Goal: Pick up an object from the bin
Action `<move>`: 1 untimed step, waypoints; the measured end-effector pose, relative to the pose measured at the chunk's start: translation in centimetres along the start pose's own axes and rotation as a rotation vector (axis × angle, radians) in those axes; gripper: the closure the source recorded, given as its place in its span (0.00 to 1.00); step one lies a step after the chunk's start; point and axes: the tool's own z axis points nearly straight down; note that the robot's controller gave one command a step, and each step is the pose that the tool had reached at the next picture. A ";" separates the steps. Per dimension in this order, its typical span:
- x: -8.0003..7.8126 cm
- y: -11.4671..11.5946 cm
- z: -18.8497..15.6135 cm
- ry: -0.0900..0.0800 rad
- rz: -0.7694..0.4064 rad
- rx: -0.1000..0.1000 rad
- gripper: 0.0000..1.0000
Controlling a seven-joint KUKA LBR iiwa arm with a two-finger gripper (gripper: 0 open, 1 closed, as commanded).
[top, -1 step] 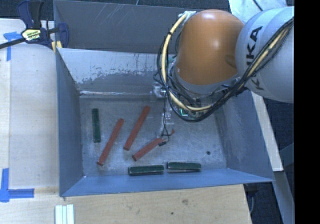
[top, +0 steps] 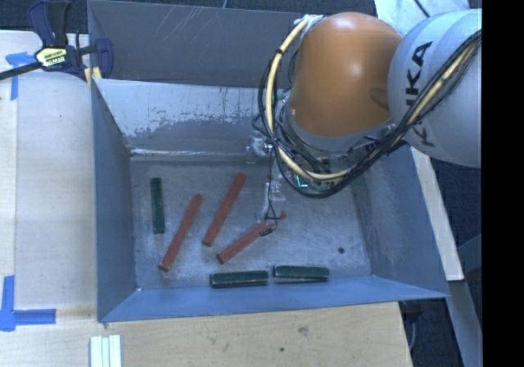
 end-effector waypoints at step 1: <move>0.8 -1.1 5.1 -0.006 -0.006 -0.001 0.00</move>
Offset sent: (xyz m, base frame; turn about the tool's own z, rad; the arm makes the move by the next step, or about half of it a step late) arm 0.0917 0.0237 -0.0914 -0.0505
